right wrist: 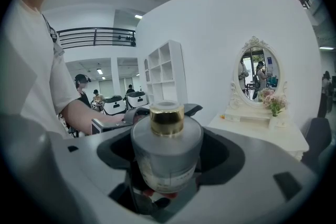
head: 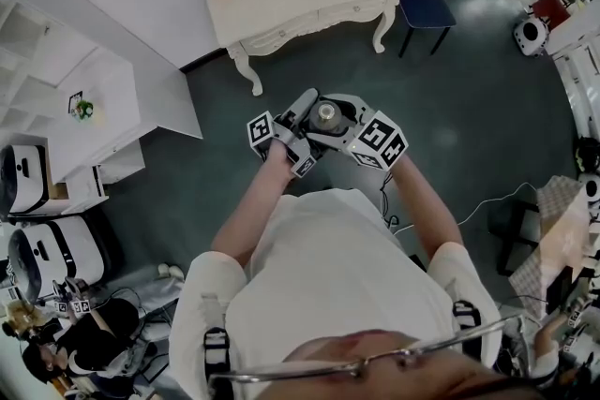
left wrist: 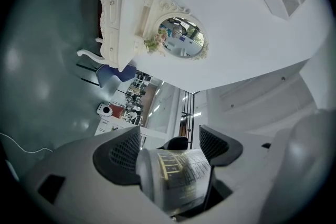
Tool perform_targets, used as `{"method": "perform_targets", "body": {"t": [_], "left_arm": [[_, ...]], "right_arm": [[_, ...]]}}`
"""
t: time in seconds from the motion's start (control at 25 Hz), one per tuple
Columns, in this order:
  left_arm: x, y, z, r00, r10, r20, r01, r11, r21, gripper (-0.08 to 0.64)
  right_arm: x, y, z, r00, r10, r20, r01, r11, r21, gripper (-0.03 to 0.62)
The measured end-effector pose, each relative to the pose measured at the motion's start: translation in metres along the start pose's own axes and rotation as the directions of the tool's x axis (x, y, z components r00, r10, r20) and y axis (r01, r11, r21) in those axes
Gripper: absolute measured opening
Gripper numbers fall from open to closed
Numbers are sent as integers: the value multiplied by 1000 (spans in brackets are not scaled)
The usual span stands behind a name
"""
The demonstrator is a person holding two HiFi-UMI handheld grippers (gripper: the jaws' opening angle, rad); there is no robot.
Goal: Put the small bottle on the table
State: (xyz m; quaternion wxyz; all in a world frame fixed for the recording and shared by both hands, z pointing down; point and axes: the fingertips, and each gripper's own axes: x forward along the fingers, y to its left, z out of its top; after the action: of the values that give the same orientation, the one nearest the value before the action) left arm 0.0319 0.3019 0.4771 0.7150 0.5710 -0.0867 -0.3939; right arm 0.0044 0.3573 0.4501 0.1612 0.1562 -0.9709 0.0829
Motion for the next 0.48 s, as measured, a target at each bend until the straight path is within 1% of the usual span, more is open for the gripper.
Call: {"method": "perform_targets", "body": {"t": [0.24, 0.48], "left_arm": [[8, 2, 25, 1000, 7, -3, -7, 1000, -17, 353], [21, 3, 66, 1000, 21, -23, -22, 999, -47, 353]], "right_arm": [[17, -21, 1, 1000, -2, -8, 2, 1000, 17, 345], [46, -54, 6, 999, -26, -20, 27, 999, 44, 345]]}}
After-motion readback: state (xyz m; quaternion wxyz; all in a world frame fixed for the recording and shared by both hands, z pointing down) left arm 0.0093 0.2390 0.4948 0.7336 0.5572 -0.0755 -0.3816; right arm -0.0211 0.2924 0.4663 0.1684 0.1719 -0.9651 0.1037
